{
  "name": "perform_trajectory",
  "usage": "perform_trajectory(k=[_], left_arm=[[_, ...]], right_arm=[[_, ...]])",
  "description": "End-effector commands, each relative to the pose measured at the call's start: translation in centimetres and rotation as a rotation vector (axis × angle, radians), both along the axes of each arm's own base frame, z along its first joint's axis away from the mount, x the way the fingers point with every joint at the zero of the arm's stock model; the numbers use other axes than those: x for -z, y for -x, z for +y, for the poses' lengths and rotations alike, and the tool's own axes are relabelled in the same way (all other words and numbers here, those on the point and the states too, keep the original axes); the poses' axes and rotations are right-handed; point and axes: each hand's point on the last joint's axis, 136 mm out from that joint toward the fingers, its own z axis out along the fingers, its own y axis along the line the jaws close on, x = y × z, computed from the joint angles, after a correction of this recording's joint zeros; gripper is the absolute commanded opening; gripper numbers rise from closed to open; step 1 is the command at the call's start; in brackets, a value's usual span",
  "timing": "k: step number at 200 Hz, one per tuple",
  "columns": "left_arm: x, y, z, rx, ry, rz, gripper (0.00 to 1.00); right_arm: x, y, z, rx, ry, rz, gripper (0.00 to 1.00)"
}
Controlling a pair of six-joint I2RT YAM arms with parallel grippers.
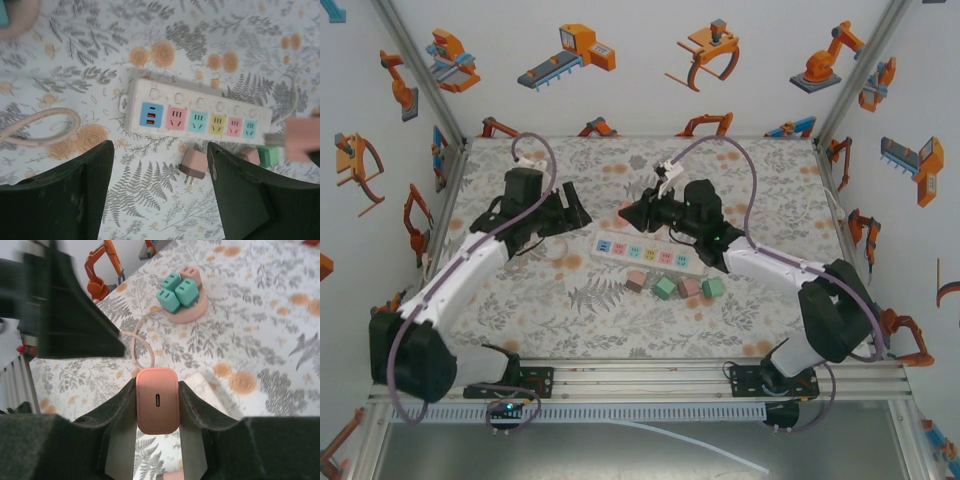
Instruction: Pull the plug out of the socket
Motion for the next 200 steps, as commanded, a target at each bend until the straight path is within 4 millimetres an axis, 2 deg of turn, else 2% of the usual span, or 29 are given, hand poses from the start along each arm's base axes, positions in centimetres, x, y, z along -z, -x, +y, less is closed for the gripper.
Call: perform_trajectory(k=[1, 20, 38, 83, 118, 147, 174, 200], left_arm=[[-2.8, 3.3, 1.0, 0.167, -0.156, -0.171, 0.71], [-4.7, 6.6, 0.8, 0.321, -0.214, -0.295, 0.75], [-5.5, 9.9, 0.0, 0.494, -0.252, -0.420, 0.80], [-4.2, 16.8, -1.7, 0.844, -0.277, -0.606, 0.88], [-2.7, 19.3, -2.6, 1.005, -0.248, -0.642, 0.94], [-0.6, 21.1, -2.9, 1.163, -0.294, -0.659, 0.98], [0.3, 21.2, -2.9, 1.195, -0.311, -0.637, 1.00], [0.7, 20.9, -3.1, 1.206, -0.311, -0.628, 0.97]], right_arm=[[0.2, 0.3, -0.7, 0.048, -0.098, 0.125, 0.17], [2.1, 1.0, -0.1, 0.007, -0.105, 0.225, 0.16], [3.9, 1.9, 1.3, -0.078, -0.084, 0.312, 0.16], [9.9, 4.4, 4.4, -0.190, 0.086, 0.430, 0.16], [12.9, 5.2, 6.1, -0.201, 0.159, 0.460, 0.16], [15.0, 5.0, 6.6, -0.179, 0.199, 0.466, 0.16], [16.9, 4.9, 6.4, -0.154, 0.236, 0.491, 0.20], [18.0, 4.5, 5.9, -0.113, 0.274, 0.509, 0.31]])
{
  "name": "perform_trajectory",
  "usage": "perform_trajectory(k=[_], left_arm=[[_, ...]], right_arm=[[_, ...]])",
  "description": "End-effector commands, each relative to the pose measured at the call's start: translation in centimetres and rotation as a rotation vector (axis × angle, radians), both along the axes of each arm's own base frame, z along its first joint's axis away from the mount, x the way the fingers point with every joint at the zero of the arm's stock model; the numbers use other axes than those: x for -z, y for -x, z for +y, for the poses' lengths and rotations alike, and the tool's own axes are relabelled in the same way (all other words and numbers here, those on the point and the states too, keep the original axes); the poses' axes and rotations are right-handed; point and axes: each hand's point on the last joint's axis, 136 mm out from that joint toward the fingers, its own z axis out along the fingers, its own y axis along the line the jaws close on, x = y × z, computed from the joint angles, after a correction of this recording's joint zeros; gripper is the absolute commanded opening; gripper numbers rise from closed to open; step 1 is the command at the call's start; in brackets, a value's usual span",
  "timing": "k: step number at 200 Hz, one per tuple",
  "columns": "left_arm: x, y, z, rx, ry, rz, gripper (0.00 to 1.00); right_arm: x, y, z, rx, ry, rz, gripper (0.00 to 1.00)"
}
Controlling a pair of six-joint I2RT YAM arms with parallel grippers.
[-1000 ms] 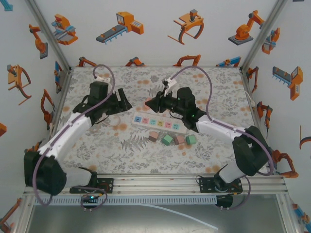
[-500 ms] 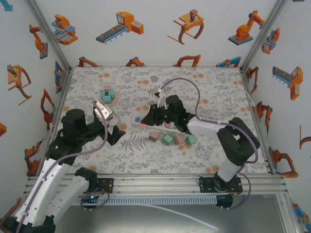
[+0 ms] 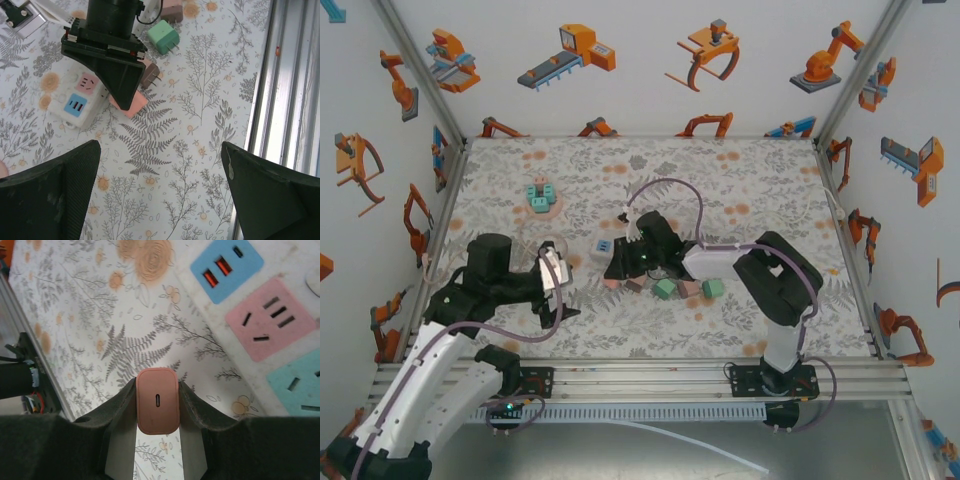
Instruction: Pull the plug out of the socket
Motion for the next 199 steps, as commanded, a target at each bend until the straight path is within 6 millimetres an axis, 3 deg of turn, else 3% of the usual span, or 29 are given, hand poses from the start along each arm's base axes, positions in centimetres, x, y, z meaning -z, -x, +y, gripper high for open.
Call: perform_trajectory(k=[1, 27, 49, 79, 99, 128, 150, 174, 199], left_arm=[[0.6, 0.8, -0.4, 0.078, -0.009, -0.015, 0.97], [0.8, -0.3, -0.5, 0.041, -0.012, -0.039, 0.97], [0.5, -2.1, -0.5, -0.035, 0.014, -0.066, 0.97], [-0.6, -6.2, 0.0, -0.256, 0.083, -0.086, 0.97], [-1.7, -9.5, 1.3, -0.484, 0.148, -0.027, 0.97], [-2.8, -15.3, 5.7, -0.941, 0.237, 0.057, 0.97], [-3.0, -18.4, 9.3, -1.234, 0.292, 0.102, 0.97], [-2.3, -21.2, 13.3, -1.519, 0.417, 0.201, 0.97], [-0.4, -23.9, 16.2, -1.709, 0.596, 0.393, 0.97]], right_arm=[[-0.3, -1.1, 0.4, 0.027, 0.026, -0.038, 0.32], [0.1, -1.3, -0.2, 0.042, 0.071, -0.040, 0.51], [0.2, -1.4, -0.5, 0.044, 0.097, -0.042, 0.56], [-2.3, -1.6, -0.4, 0.042, 0.068, -0.094, 0.58], [-5.0, -2.1, -0.6, 0.052, 0.045, -0.180, 0.58], [-9.4, -3.5, -2.1, 0.134, 0.013, -0.365, 0.59], [-12.1, -4.6, -3.7, 0.229, -0.030, -0.532, 0.59], [-13.7, -5.5, -5.4, 0.335, -0.054, -0.621, 0.60], [-13.7, -5.7, -5.8, 0.360, -0.052, -0.629, 0.61]])
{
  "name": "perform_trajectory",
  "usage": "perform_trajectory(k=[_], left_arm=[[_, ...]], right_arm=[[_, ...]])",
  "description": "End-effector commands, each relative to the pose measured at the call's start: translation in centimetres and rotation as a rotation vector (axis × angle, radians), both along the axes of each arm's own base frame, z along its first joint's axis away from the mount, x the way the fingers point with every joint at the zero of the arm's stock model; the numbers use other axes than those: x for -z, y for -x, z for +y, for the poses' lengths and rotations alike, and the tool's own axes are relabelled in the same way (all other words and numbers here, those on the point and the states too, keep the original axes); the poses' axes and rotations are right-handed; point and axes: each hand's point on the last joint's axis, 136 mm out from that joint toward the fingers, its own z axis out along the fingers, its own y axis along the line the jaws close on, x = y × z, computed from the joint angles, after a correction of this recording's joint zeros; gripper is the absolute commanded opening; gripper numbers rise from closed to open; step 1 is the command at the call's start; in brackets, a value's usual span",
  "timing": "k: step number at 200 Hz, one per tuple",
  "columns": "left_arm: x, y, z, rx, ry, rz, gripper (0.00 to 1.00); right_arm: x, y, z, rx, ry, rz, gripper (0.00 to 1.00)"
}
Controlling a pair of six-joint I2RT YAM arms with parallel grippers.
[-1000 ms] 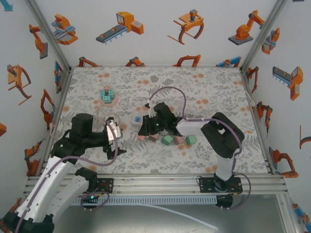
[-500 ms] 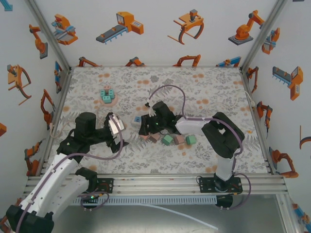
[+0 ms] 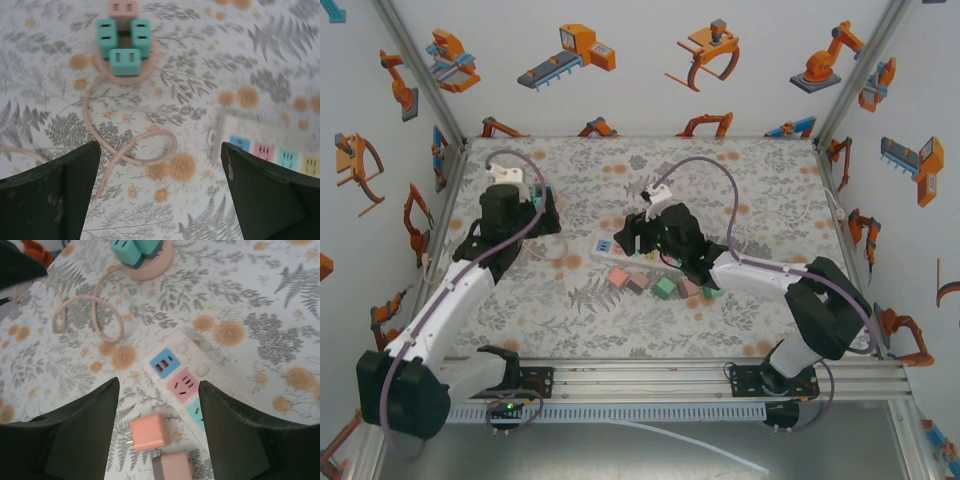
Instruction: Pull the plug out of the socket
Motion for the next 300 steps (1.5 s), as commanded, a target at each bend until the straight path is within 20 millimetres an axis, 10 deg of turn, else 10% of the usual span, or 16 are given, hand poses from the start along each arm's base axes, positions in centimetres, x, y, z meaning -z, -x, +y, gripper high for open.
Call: perform_trajectory(k=[1, 52, 124, 247, 300], left_arm=[[-0.1, -2.4, 4.1, -0.334, 0.275, -0.006, 0.97], [2.8, -7.6, 9.3, -0.611, 0.361, 0.187, 0.97], [7.4, -17.4, 7.6, -0.333, 0.243, 0.262, 0.92], [13.8, -15.9, 1.3, 0.049, 0.075, 0.476, 0.46], [13.3, -15.9, -4.5, 0.317, 0.085, 0.478, 0.36]], right_arm=[[-1.7, -1.0, -0.9, 0.080, -0.026, -0.096, 0.61], [-0.8, -0.2, -2.1, 0.094, -0.040, -0.074, 0.61], [-0.9, 0.9, -3.1, 0.094, -0.055, -0.064, 0.61], [-0.7, 1.6, -3.8, 0.112, -0.102, -0.018, 0.60], [-0.7, 1.6, -3.9, 0.119, -0.110, -0.010, 0.60]])
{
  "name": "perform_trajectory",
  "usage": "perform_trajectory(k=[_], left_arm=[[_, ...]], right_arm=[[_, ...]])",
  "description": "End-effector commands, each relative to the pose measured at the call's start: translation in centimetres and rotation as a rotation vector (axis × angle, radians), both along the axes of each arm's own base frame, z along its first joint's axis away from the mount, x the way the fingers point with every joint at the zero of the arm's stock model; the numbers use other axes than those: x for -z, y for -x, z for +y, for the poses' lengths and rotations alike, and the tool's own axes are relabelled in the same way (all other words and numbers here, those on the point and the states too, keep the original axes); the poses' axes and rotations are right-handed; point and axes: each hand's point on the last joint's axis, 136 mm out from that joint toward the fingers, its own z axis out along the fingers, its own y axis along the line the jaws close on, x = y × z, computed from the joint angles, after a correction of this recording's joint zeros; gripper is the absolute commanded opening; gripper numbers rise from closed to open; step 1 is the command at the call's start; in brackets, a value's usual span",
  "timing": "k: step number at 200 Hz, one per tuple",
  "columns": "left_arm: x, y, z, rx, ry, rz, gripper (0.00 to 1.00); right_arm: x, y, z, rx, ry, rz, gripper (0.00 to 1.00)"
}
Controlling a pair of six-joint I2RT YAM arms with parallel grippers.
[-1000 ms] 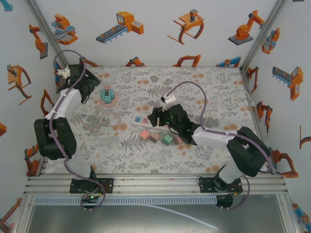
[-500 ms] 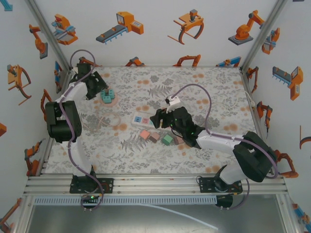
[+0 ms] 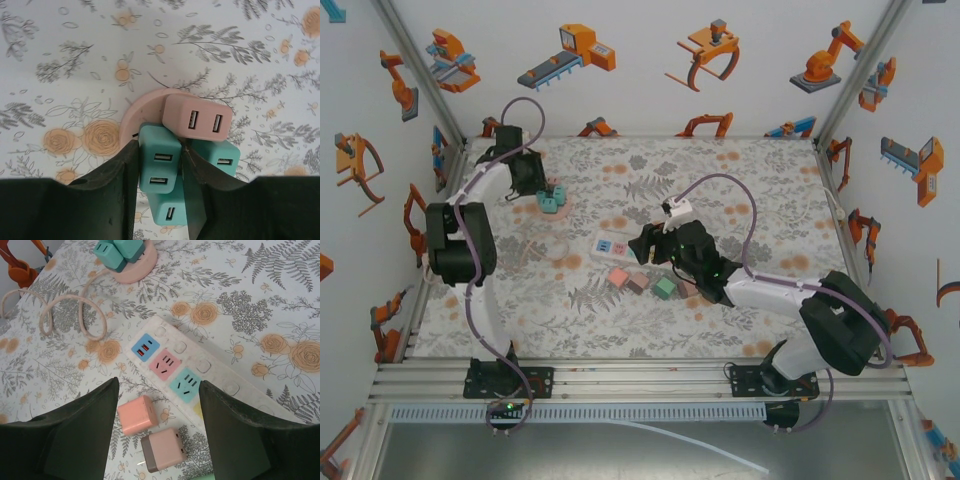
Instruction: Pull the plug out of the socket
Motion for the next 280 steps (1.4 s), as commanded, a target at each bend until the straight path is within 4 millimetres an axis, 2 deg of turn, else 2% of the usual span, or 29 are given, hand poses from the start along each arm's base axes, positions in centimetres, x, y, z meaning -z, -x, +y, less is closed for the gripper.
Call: perform_trajectory(k=[1, 18, 43, 65, 96, 124, 155, 181, 195, 218, 232, 242, 253, 267, 280], left_arm=[[1.1, 1.6, -4.7, 0.206, 0.060, 0.059, 0.36], [0.2, 1.7, -8.3, 0.339, 0.104, 0.023, 0.36], [0.1, 2.4, -13.3, 0.521, 0.113, -0.008, 0.36], [0.2, 3.4, -17.3, 0.657, 0.099, -0.035, 0.38], [0.2, 5.3, -23.2, 0.858, 0.042, -0.095, 0.42], [-0.7, 6.2, -27.0, 0.957, 0.034, -0.171, 0.45], [-4.8, 6.5, -29.5, 0.998, 0.135, -0.291, 0.55], [-9.8, 6.6, -29.6, 0.973, 0.182, -0.424, 0.61], [-12.8, 6.5, -28.9, 0.923, 0.199, -0.502, 0.69], [-17.1, 6.3, -26.1, 0.742, 0.254, -0.592, 0.74], [-18.8, 6.0, -23.2, 0.549, 0.302, -0.599, 0.76], [-19.1, 5.7, -20.8, 0.391, 0.342, -0.565, 0.76], [-18.2, 5.6, -18.2, 0.230, 0.387, -0.498, 0.76], [-15.9, 6.0, -15.9, 0.093, 0.424, -0.386, 0.74], [-14.0, 6.3, -15.0, 0.029, 0.442, -0.295, 0.70]], right_arm=[[-1.9, 0.0, -0.1, 0.016, -0.054, -0.035, 0.60], [-2.1, -0.2, -0.3, 0.031, -0.054, -0.044, 0.60], [-2.7, -0.4, -1.2, 0.072, -0.053, -0.068, 0.60], [-3.2, -0.4, -2.7, 0.125, -0.029, -0.104, 0.60], [-3.2, -0.8, -5.9, 0.260, 0.068, -0.114, 0.62], [-3.6, -1.3, -7.9, 0.343, 0.187, -0.097, 0.64], [-3.8, -2.1, -8.9, 0.366, 0.219, -0.072, 0.65], [-4.5, -3.4, -9.9, 0.381, 0.240, -0.046, 0.65], [-5.2, -4.5, -10.3, 0.381, 0.235, -0.034, 0.65], [-6.3, -6.3, -10.3, 0.344, 0.214, 0.006, 0.65], [-6.8, -7.6, -9.9, 0.301, 0.206, 0.040, 0.64], [-7.1, -8.5, -9.3, 0.255, 0.205, 0.070, 0.64], [-7.0, -9.4, -8.3, 0.196, 0.219, 0.104, 0.64], [-6.9, -10.5, -6.8, 0.114, 0.265, 0.145, 0.64], [-6.3, -11.4, -5.4, 0.045, 0.320, 0.195, 0.64]])
